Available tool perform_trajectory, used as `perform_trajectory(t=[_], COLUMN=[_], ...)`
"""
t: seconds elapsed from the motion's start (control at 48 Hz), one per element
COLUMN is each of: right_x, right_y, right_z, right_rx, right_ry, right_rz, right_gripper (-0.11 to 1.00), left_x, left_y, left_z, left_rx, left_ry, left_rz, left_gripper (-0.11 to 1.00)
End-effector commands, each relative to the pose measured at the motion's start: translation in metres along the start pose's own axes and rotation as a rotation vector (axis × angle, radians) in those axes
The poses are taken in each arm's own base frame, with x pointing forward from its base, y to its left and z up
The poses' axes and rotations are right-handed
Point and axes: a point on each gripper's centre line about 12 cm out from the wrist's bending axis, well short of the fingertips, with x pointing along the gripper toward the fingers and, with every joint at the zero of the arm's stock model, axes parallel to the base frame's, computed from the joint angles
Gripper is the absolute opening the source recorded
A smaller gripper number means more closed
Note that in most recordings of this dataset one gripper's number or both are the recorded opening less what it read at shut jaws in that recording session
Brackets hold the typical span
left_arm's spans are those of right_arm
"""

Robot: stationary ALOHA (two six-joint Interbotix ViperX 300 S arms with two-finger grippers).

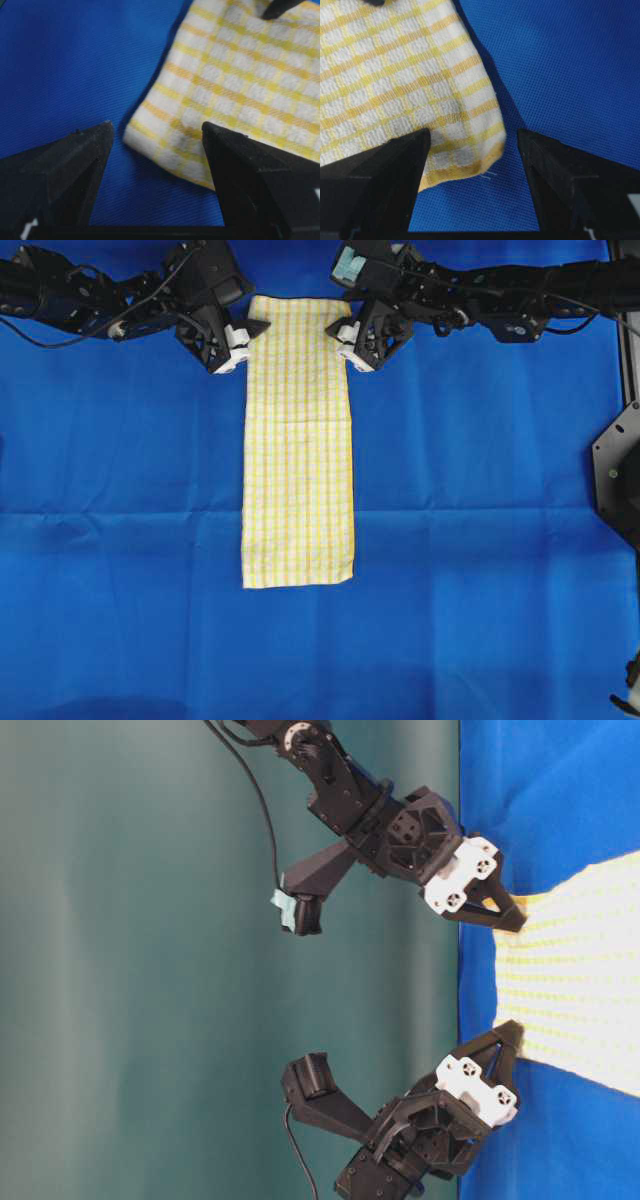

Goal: Fold the yellow towel.
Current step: 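Move both grippers to the strip's top end and grasp its corners, then pull the top end down over the strip toward the bottom end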

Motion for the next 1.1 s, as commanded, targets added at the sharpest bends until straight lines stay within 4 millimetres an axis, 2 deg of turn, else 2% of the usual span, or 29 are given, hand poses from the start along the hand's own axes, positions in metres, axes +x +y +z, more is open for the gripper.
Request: perform_trajectory(t=[0.0,0.125,0.187,0.312,0.354,0.583,0.75,0.937,1.083], right_x=[-0.002,0.002,0.004,0.004,0.004,0.003,-0.005,-0.022,-0.028], right_y=[0.000,0.000,-0.001,-0.001,-0.001,-0.002,-0.004,-0.006,-0.006], right_z=[0.015,0.013,0.010,0.007,0.007,0.008,0.016,0.031,0.034], right_rx=[0.015,0.021,0.019,0.019,0.021,0.020,0.021,0.014,0.009], right_ry=[-0.057,-0.060,-0.051,-0.043,-0.045,-0.051,-0.068,-0.093,-0.097], right_rz=[0.002,0.000,-0.001,-0.002,-0.002,-0.003,-0.005,-0.004,-0.005], right_gripper=[0.71,0.63,0.48,0.12,0.05,0.05,0.05,0.05,0.05], left_x=[-0.001,0.004,0.009,0.018,0.019,0.018,0.010,-0.007,-0.015], left_y=[0.004,0.004,0.007,0.005,0.004,0.003,0.003,0.005,0.005], left_z=[0.009,0.006,0.004,-0.001,-0.001,-0.003,-0.003,0.017,0.027], left_rx=[-0.003,0.000,0.003,0.045,0.047,0.047,0.045,0.049,0.050], left_ry=[-0.030,-0.022,-0.014,0.002,0.001,0.012,0.008,-0.048,-0.069], left_rz=[0.009,0.010,0.014,0.011,0.008,0.005,0.005,0.011,0.013], left_gripper=[0.63,0.50,0.38,0.11,0.07,0.07,0.06,0.06,0.06])
